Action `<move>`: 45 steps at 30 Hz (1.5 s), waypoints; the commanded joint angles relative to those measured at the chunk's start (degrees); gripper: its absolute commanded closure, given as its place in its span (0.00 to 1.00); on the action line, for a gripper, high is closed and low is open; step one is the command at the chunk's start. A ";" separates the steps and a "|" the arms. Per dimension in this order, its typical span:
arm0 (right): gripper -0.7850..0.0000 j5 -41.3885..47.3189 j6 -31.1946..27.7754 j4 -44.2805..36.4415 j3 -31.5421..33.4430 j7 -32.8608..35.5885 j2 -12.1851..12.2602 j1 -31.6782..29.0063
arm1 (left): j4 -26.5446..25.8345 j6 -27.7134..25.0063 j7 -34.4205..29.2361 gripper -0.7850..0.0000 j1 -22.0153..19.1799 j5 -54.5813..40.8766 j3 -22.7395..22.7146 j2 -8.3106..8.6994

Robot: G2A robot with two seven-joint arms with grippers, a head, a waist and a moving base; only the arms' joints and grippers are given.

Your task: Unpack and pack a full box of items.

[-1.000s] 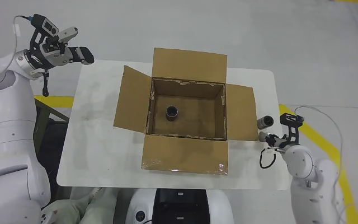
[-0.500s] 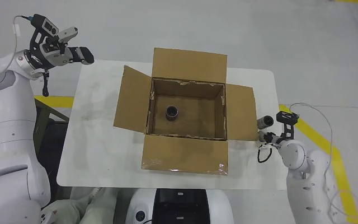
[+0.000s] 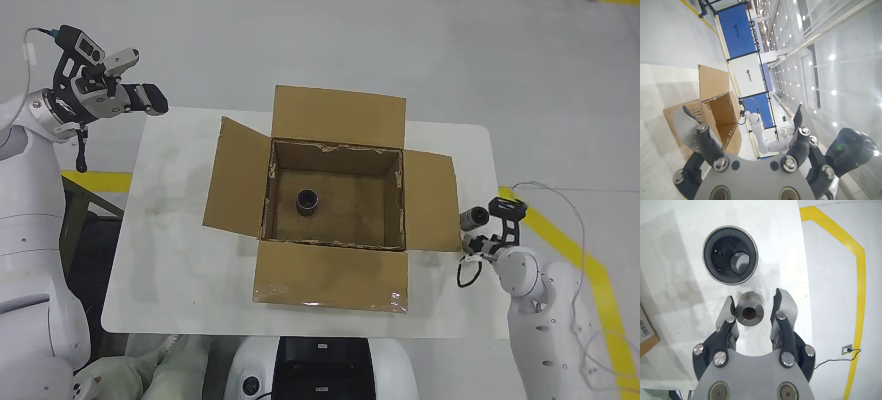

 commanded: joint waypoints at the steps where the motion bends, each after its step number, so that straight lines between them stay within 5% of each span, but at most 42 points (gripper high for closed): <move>1: 0.54 0.17 -0.06 0.16 -0.01 0.09 0.05 -0.02 | 0.00 0.00 0.00 0.00 0.00 0.00 0.00 0.00; 6: 0.65 0.60 -0.22 -0.68 0.10 0.39 0.20 -0.68 | 0.00 0.00 0.00 0.00 0.00 0.00 0.00 0.00; 11: 0.99 1.21 -0.37 -2.67 0.69 0.82 0.38 -1.80 | 0.00 0.00 0.00 0.00 0.00 0.00 0.00 0.00; 33: 1.00 3.31 0.14 -25.22 5.36 -0.81 1.01 -12.32 | 0.00 0.00 0.00 0.00 0.00 0.00 0.00 0.00; 45: 1.00 3.19 0.61 -35.12 3.54 -3.23 1.10 -11.87 | 0.00 0.00 0.00 0.00 0.00 0.00 0.00 0.00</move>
